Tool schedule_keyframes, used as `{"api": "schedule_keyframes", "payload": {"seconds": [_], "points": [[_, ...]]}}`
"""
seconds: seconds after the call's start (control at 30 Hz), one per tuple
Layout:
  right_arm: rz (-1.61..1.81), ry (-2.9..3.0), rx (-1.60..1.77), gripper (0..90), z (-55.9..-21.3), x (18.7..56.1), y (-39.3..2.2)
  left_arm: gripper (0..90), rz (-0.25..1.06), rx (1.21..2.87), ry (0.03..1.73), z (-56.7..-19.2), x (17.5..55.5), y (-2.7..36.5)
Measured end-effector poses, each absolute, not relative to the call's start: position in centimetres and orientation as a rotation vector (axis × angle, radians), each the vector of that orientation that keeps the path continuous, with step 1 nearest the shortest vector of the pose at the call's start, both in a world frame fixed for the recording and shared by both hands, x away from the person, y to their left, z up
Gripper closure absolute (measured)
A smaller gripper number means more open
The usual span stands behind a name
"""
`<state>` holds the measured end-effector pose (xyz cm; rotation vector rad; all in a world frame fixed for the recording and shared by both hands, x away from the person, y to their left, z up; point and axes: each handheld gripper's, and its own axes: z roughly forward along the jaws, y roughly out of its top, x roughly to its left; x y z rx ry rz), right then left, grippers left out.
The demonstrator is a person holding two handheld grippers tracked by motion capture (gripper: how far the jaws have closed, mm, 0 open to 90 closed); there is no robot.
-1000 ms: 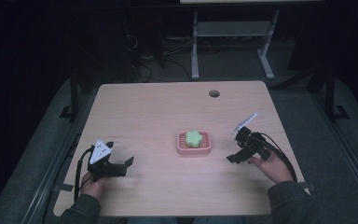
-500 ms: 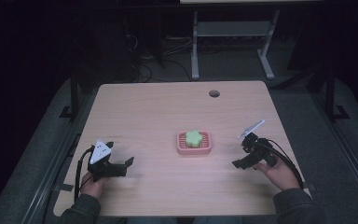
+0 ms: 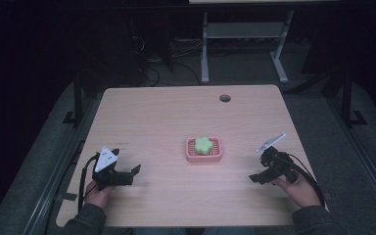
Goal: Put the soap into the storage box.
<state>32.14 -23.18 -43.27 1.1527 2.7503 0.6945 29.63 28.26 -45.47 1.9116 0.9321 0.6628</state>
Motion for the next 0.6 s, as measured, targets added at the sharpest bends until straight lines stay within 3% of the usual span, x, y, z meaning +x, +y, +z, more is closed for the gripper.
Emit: {"api": "schedule_keyframes", "payload": {"seconds": [0.6], "points": [[0.758, 2.692, 1.209, 21.9, -43.9, 29.4, -25.4, 0.0, 0.662, 1.920, 0.930, -45.5, 29.6, 28.1]]}}
